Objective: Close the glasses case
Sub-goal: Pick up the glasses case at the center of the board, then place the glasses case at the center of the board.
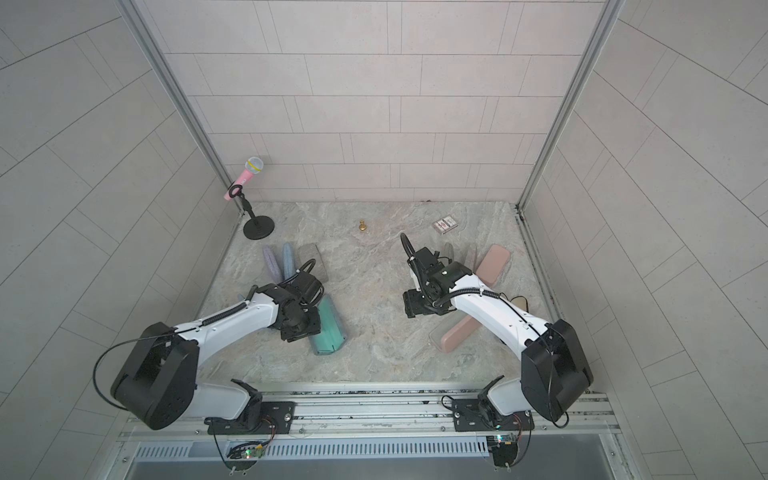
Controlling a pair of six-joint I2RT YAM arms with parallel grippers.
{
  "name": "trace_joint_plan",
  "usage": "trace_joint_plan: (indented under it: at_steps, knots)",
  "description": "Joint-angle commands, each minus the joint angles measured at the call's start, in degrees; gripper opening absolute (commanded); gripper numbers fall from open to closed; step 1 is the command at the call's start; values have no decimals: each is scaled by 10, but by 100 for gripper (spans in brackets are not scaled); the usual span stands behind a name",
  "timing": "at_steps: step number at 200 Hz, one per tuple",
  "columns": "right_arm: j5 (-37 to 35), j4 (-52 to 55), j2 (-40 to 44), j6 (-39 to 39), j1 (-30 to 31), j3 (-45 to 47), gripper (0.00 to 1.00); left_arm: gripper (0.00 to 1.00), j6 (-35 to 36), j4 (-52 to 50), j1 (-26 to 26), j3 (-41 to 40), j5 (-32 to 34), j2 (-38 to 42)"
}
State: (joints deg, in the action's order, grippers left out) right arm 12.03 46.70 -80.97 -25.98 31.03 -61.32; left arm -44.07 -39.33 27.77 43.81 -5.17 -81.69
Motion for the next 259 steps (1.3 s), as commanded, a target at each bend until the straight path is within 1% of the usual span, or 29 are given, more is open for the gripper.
trace_joint_plan:
  at_steps: [1,21,52,82,131,133,139,154,170,196,207,249,259]
  knots:
    - [-9,6,-5,-4,3,-14,70,33,-8,29,7,5,-9,-20]
    - [-13,7,-9,-4,2,-17,70,21,-6,41,14,29,-17,-41]
    - [-23,9,-12,-7,2,-25,70,14,2,52,30,93,-29,-92]
    - [-41,13,-16,-11,-2,-32,70,13,9,64,46,180,-48,-163]
    - [-54,10,-21,-21,-33,-33,70,12,23,44,72,378,-81,-306]
    - [-54,10,-22,-21,-34,-33,70,12,35,42,73,384,-83,-311]
    - [-52,9,-23,-21,-38,-34,71,12,39,39,75,405,-86,-327]
    - [-52,7,-26,-22,-45,-37,71,12,38,34,79,443,-95,-363]
    - [-50,6,-32,-22,-50,-41,70,12,37,31,83,464,-102,-388]
    - [-46,2,-43,-22,-52,-46,70,14,38,30,86,467,-103,-399]
    - [-43,0,-49,-22,-53,-46,70,16,39,29,86,463,-102,-397]
    - [-31,-11,-65,-26,-53,-48,70,38,43,25,87,457,-96,-382]
    - [-30,-12,-66,-27,-53,-49,70,41,45,21,86,459,-94,-378]
